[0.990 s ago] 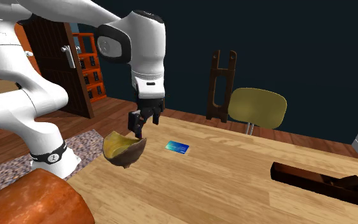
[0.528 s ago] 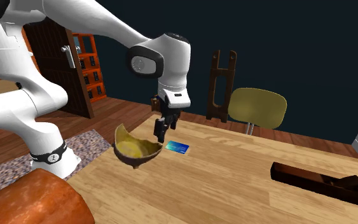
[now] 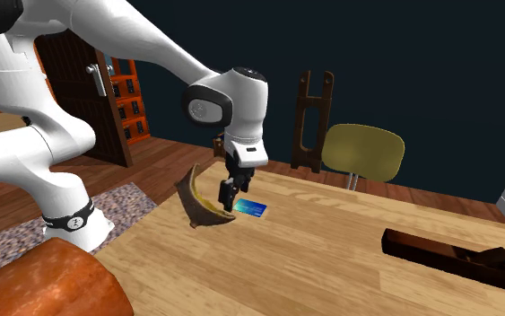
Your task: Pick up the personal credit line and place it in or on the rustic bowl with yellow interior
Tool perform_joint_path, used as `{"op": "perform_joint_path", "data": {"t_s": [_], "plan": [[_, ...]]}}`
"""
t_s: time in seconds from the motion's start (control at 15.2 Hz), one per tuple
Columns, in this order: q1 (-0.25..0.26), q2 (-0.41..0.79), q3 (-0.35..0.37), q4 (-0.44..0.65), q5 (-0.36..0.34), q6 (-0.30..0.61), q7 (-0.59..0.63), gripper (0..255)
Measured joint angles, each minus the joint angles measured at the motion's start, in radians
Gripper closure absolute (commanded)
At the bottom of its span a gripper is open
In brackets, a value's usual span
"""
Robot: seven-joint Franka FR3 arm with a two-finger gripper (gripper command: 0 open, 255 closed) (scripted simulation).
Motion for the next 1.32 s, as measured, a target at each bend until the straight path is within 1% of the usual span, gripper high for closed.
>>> {"op": "perform_joint_path", "data": {"t_s": [0.4, 0.46, 1.12, 1.32], "plan": [[0.001, 0.004, 0.001, -0.002, -0.002, 0.005, 0.003, 0], [0.001, 0.004, 0.001, -0.002, -0.002, 0.005, 0.003, 255], [0.0, 0.001, 0.0, -0.001, -0.002, 0.005, 0.003, 255], [0.0, -0.012, 0.001, 0.008, 0.005, -0.02, 0.001, 255]]}}
